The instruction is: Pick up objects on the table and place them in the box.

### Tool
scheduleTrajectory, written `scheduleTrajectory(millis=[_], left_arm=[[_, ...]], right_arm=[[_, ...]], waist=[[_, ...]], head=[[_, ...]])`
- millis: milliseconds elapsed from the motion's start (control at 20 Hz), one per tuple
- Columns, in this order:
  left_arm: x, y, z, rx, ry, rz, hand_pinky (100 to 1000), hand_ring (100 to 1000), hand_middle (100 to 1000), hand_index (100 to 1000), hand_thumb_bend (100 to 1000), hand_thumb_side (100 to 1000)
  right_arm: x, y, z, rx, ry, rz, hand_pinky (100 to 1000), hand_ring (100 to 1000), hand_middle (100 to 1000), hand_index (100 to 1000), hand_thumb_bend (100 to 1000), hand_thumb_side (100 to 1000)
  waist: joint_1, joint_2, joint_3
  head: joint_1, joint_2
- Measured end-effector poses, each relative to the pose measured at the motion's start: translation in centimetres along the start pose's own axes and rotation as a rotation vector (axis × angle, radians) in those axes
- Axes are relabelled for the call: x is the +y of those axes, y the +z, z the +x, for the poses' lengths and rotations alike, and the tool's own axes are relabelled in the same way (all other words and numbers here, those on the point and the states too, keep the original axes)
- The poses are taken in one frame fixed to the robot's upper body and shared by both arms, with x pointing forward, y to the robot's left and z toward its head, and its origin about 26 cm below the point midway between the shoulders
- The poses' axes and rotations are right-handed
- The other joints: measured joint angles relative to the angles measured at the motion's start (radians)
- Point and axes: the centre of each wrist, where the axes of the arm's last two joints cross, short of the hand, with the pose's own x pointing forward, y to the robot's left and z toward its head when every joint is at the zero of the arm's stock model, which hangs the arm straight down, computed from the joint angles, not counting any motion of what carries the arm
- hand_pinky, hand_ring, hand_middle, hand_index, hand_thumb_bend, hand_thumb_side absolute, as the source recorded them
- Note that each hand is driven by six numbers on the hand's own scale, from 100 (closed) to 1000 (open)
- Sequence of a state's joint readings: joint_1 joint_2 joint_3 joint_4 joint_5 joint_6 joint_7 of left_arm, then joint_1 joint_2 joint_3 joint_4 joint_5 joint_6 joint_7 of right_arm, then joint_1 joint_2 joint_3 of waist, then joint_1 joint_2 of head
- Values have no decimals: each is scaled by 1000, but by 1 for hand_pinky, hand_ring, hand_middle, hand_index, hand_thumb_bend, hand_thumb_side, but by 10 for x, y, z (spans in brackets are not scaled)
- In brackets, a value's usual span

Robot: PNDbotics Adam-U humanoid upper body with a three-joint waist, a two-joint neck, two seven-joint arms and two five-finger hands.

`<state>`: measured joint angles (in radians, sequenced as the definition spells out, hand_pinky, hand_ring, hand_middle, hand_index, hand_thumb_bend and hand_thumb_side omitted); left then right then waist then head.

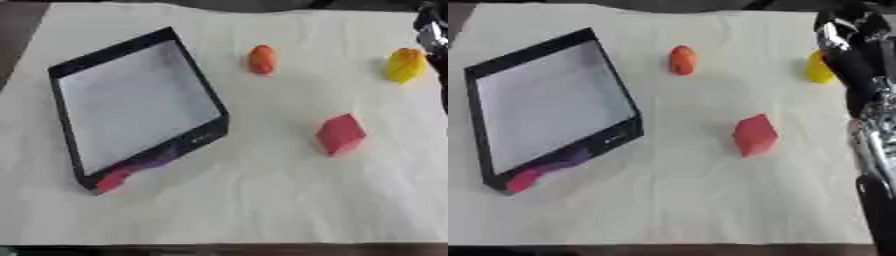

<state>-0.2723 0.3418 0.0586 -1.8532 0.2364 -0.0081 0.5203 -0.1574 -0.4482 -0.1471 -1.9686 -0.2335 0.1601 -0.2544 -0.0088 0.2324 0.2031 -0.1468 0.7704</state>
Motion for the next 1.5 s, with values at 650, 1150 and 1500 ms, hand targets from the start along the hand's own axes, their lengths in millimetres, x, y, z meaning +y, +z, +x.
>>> scheduleTrajectory(millis=[650,1150,1500], left_arm=[[0,0,0,0,0,0,704,634,768,827,324,620],[1,0,-1,5,-5,-1,705,633,768,827,323,620],[3,0,-1,7,-17,-6,705,633,768,826,323,621]], right_arm=[[-12,3,2,-29,108,57,904,844,809,876,214,350],[-43,-1,18,-258,652,506,892,859,832,883,409,412],[-46,-9,32,-303,897,773,887,863,838,893,494,428]], waist=[[0,0,-4],[-4,0,-13],[-7,-1,-17]], head=[[-4,0],[7,1],[9,1]])
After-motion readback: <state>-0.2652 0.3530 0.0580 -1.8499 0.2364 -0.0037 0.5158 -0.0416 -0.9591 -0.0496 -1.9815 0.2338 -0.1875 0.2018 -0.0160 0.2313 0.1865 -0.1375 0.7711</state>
